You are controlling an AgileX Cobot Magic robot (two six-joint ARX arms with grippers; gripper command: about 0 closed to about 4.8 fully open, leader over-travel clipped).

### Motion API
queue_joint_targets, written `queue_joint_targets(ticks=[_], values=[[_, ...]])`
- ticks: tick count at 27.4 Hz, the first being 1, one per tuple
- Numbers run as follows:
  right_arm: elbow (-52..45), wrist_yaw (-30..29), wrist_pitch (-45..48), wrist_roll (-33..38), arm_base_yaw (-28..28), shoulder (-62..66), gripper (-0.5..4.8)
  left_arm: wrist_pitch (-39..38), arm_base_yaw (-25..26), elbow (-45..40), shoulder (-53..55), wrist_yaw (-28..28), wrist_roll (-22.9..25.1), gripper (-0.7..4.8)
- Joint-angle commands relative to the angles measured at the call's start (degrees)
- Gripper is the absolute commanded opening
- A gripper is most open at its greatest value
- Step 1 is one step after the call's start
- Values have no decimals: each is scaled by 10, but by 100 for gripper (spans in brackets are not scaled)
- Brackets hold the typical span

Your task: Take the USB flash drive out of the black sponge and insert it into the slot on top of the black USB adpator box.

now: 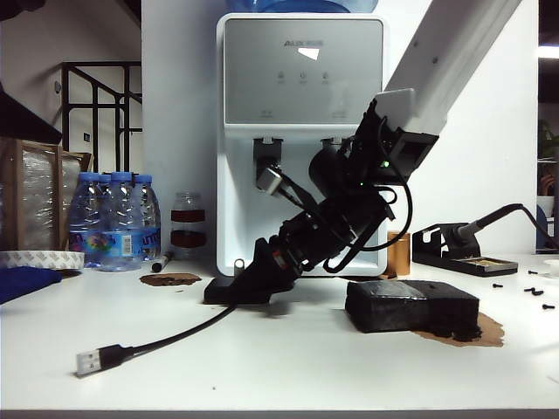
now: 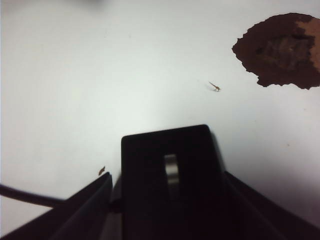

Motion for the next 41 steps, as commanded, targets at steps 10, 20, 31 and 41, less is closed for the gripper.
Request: queue_joint_targets(ticks=[10,20,31,41], values=[[-5,13,-30,12,-4,-49,378,18,-1,0,2,2,1,-5],[-5,0,-33,23,-4,-89,377,59,-1,0,2,0,1,-5],[-5,0,-47,31,-4,-118,376,78,1,4,-2,-14,1,-5],[-5,26,-83,31,-4,-180,311,79,1,4,-35,-23,-30,-5]])
